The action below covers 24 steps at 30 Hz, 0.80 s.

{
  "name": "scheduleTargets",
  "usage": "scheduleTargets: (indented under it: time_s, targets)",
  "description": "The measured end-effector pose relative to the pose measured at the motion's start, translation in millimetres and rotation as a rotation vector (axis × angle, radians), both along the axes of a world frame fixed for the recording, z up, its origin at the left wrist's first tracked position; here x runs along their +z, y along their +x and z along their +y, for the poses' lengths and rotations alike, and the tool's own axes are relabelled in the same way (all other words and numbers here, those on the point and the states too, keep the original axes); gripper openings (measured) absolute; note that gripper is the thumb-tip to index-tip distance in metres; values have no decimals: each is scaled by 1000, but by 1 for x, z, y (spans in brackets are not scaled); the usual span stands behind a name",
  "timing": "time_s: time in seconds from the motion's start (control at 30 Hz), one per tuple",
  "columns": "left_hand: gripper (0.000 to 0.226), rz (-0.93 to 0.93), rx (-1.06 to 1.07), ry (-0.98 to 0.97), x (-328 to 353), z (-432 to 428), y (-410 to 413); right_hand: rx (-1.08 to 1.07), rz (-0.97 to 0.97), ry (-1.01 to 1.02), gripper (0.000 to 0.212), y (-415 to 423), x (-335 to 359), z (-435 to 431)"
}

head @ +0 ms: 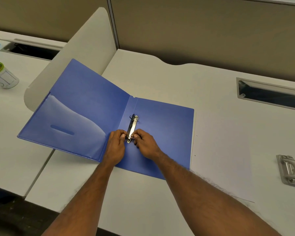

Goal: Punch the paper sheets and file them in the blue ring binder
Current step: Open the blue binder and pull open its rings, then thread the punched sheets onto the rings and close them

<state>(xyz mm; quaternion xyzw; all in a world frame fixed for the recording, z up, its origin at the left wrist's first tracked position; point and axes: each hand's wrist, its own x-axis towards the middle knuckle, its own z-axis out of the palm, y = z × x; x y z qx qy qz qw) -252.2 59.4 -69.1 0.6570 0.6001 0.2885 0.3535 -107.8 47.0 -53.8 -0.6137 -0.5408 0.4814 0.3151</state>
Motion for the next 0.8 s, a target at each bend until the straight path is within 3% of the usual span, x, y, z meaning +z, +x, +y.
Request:
scheduleTargets:
  time_s: [0.13, 0.23, 0.37, 0.43, 0.5, 0.6, 0.7, 0.8]
  targets:
    - [22, -36, 29, -26, 7, -2, -2, -64, 105, -42, 21, 5, 8, -5]
    - [23, -16, 176, -16, 16, -6, 6, -158, 112, 38, 18, 20, 18, -12]
    - [17, -51, 315, 196, 37, -27, 36, -279, 1, 139, 15, 62, 21, -39]
    - [15, -42, 154, 282, 44, -39, 59, -408, -97, 163, 13, 92, 18, -58]
    - [18, -12, -138, 291, 45, -50, 90, -577, -212, 163, 13, 129, 18, -80]
    - [31, 209, -530, 290, 39, -62, 135, -794, -371, 120, 11, 183, 19, -109]
    - [44, 395, -737, 217, 33, -74, 169, -943, -510, 9, 15, 228, 21, -135]
    - [51, 607, -811, 221, 28, -76, 183, -1031, -616, -165, 40, 255, 22, -148]
